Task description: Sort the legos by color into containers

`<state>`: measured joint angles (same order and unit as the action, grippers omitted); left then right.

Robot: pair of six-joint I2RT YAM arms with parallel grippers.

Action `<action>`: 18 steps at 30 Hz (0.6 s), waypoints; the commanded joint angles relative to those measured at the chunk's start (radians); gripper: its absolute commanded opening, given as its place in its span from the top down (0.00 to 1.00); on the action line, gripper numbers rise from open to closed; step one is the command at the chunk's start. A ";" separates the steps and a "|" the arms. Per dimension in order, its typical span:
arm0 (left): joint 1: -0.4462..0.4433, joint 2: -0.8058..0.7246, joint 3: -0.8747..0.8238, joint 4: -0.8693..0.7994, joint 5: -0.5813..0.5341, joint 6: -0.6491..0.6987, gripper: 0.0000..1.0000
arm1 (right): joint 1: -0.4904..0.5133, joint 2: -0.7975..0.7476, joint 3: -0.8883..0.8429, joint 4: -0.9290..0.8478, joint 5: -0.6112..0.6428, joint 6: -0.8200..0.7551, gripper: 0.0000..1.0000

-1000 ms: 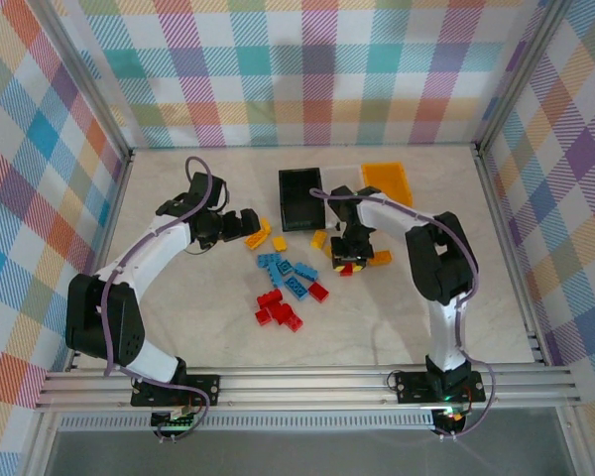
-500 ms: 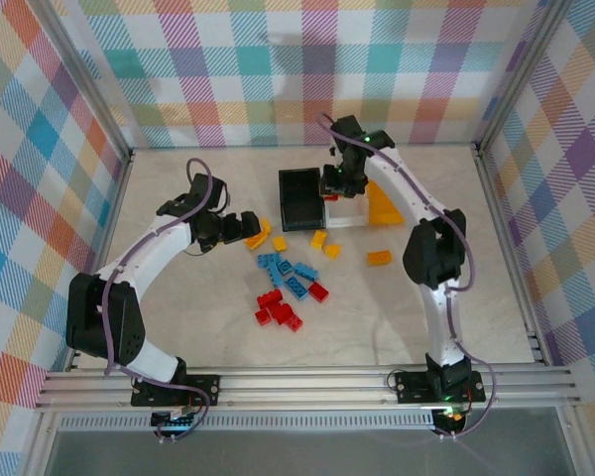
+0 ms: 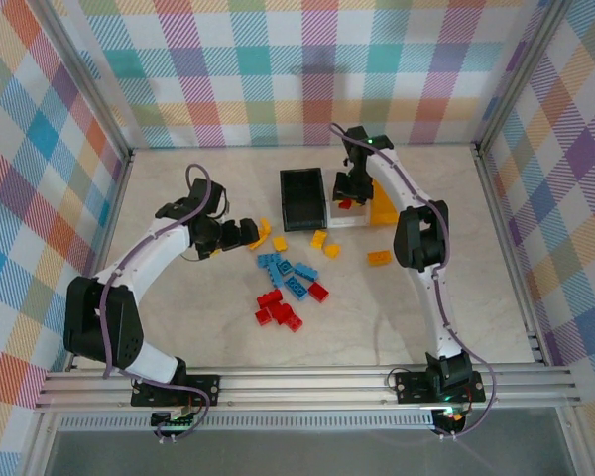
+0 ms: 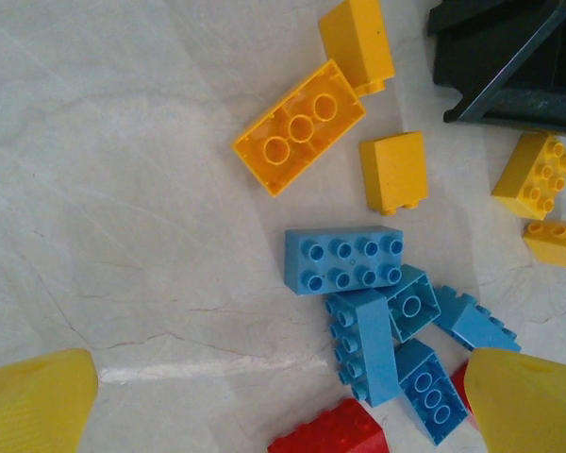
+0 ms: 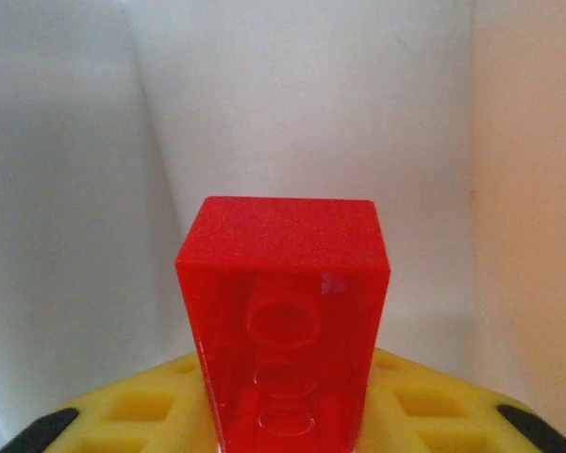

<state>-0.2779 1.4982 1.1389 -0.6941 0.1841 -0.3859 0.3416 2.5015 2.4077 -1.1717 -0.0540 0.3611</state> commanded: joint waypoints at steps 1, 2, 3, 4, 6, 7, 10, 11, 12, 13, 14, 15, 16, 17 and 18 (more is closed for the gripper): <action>-0.006 0.021 -0.002 -0.050 0.010 -0.002 0.00 | 0.007 -0.040 -0.002 -0.013 -0.020 -0.011 0.55; -0.006 0.027 0.000 -0.046 0.014 -0.003 0.00 | 0.006 -0.049 -0.005 -0.011 -0.021 -0.014 0.53; -0.007 0.033 0.004 -0.043 0.016 -0.006 0.00 | 0.006 -0.057 -0.004 -0.009 -0.021 -0.017 0.52; -0.007 0.040 0.008 -0.040 0.018 -0.007 0.00 | 0.006 -0.067 -0.005 -0.008 -0.022 -0.019 0.52; -0.007 0.056 0.018 -0.039 0.021 -0.007 0.00 | 0.007 -0.089 -0.004 -0.015 -0.028 -0.020 0.51; -0.007 0.063 0.024 -0.039 0.021 -0.006 0.00 | 0.008 -0.102 -0.007 -0.019 -0.035 -0.016 0.51; -0.010 0.085 0.041 -0.041 0.020 0.003 0.00 | 0.018 -0.156 -0.035 -0.032 -0.045 -0.008 0.51; -0.011 0.094 0.047 -0.043 0.018 0.006 0.00 | 0.026 -0.186 -0.061 -0.034 -0.046 -0.008 0.50; -0.012 0.104 0.054 -0.047 0.018 0.012 0.00 | 0.037 -0.219 -0.098 -0.033 -0.047 -0.011 0.50; -0.015 0.114 0.060 -0.048 0.017 0.018 0.00 | 0.047 -0.243 -0.135 -0.032 -0.050 -0.018 0.49; -0.018 0.125 0.066 -0.052 0.016 0.029 0.01 | 0.063 -0.279 -0.183 -0.029 -0.050 -0.026 0.48; -0.022 0.135 0.072 -0.058 0.008 0.041 0.01 | 0.079 -0.315 -0.242 -0.028 -0.052 -0.036 0.47; -0.027 0.143 0.077 -0.065 -0.002 0.051 0.01 | 0.094 -0.344 -0.293 -0.026 -0.059 -0.045 0.46; -0.031 0.150 0.082 -0.070 -0.011 0.060 0.02 | 0.114 -0.378 -0.353 -0.016 -0.071 -0.059 0.46; -0.034 0.155 0.085 -0.073 -0.014 0.066 0.02 | 0.138 -0.414 -0.428 -0.001 -0.083 -0.077 0.45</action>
<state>-0.2909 1.6360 1.1934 -0.7185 0.1860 -0.3607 0.4210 2.1620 2.0991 -1.1595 -0.0891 0.3328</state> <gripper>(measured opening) 0.980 0.550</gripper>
